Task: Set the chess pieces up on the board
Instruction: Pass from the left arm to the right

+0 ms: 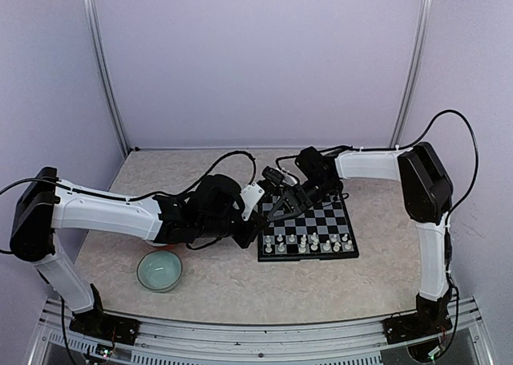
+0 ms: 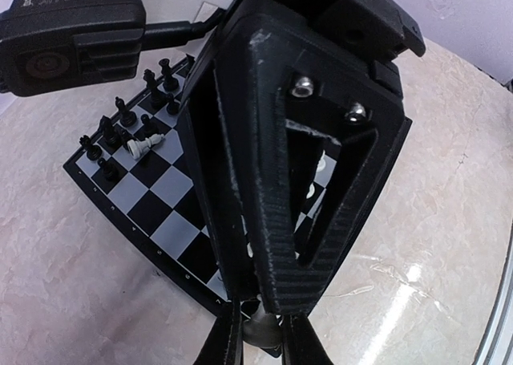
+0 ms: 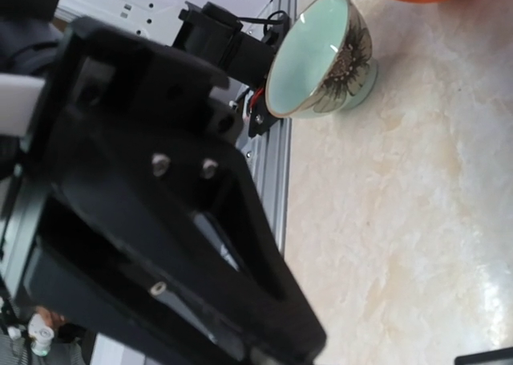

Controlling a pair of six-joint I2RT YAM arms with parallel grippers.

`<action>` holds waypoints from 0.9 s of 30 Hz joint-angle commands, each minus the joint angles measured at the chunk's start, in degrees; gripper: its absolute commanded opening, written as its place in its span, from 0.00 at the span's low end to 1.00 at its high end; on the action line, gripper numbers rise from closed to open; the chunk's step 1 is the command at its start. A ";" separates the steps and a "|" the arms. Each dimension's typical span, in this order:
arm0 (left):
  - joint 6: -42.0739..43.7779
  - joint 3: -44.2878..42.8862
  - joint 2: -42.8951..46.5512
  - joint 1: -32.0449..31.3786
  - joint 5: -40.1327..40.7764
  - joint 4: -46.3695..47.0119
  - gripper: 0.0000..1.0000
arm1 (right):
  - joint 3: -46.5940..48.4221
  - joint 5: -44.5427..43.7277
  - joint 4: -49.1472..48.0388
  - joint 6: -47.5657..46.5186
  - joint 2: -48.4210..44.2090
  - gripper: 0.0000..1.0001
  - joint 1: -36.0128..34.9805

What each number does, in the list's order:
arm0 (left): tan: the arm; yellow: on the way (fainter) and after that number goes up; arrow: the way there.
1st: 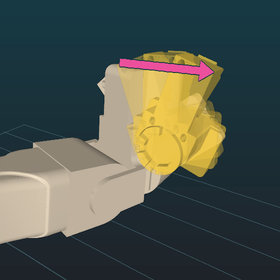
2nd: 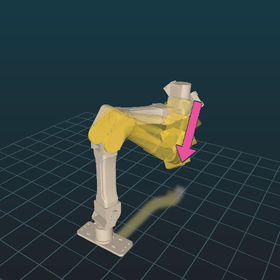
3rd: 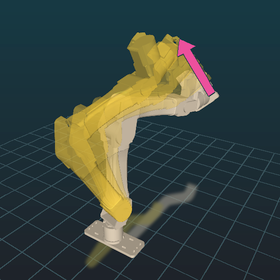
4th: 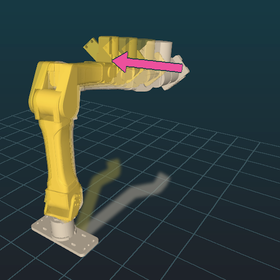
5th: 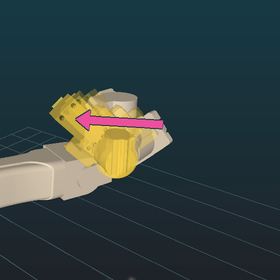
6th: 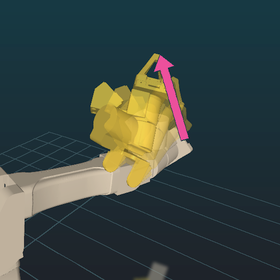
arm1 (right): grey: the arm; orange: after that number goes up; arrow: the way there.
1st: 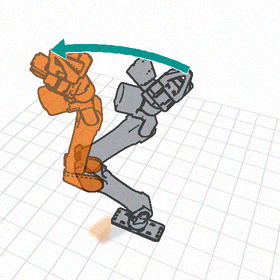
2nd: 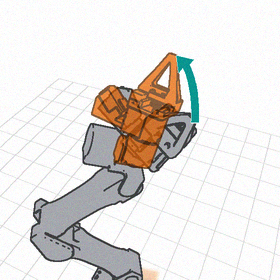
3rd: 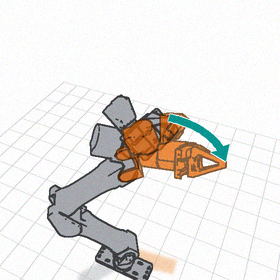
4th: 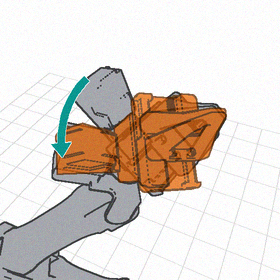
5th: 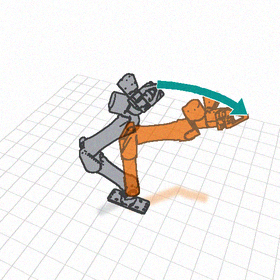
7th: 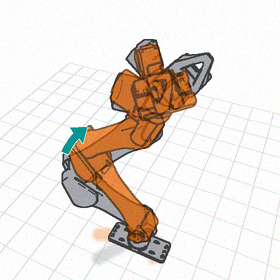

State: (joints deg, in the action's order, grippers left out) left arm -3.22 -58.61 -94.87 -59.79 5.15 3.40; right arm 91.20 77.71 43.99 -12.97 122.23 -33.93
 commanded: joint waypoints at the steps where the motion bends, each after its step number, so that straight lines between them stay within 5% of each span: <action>1: 0.76 -1.57 0.87 -0.59 0.17 -0.06 0.06 | 0.87 1.63 -0.91 0.83 1.41 0.21 0.36; 11: 0.10 -2.63 -0.68 -0.59 4.02 0.33 0.10 | -0.65 -0.02 -1.91 1.46 0.04 0.13 0.31; 18: 0.73 -3.23 -0.77 -0.76 5.60 -0.10 0.53 | -0.03 -7.59 -1.38 -0.21 -1.45 0.04 0.59; 24: 2.18 -3.51 2.13 -0.94 6.32 -2.96 0.74 | 1.29 -16.49 -0.58 -2.19 -3.45 0.02 1.38; 27: 3.01 -5.05 5.51 -0.96 7.69 -6.65 0.98 | 0.56 -24.26 -0.31 -4.83 -6.11 0.02 1.50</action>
State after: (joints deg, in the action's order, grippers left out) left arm -1.74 -60.51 -94.39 -60.25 10.70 0.75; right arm 91.11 64.29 42.76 -14.04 121.60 -33.12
